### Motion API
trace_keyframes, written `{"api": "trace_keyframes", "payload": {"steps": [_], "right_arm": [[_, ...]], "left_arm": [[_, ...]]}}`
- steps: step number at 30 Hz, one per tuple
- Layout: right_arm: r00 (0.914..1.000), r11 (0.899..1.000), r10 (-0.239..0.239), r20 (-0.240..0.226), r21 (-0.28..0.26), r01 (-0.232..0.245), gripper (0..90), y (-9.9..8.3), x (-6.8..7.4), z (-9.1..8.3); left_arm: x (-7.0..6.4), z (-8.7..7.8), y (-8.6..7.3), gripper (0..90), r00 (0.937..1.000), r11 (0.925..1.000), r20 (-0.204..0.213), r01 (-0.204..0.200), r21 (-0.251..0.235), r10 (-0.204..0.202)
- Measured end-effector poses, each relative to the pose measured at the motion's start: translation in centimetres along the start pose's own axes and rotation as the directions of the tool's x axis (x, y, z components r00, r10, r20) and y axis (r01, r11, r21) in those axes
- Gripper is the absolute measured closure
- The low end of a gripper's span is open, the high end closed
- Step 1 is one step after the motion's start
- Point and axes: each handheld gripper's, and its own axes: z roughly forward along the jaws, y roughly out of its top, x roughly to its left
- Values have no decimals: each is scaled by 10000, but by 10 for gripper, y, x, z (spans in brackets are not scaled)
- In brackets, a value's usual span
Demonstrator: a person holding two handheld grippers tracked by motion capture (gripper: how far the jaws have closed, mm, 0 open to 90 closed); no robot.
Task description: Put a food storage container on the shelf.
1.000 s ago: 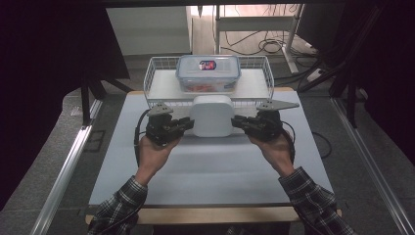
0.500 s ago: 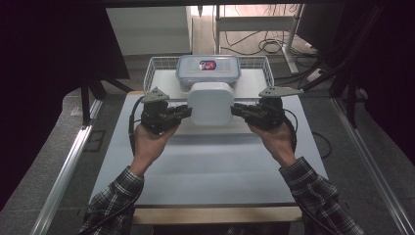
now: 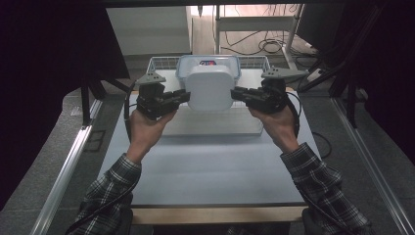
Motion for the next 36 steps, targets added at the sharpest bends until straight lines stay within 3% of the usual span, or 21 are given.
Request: {"api": "trace_keyframes", "payload": {"steps": [11,21,36], "right_arm": [[9999,9997,55,84,-234,-53,791,33,-7,7],[9990,9990,346,273,-302,-338,788,50,-20,13],[9952,9964,849,490,-53,-847,765,61,-38,23]], "left_arm": [[11,-3,30,779,10000,9999,-94,-34,-169,32],[24,8,55,777,9999,9999,-43,144,-18,-144],[38,24,66,766,9976,9980,302,629,51,-630]]}}
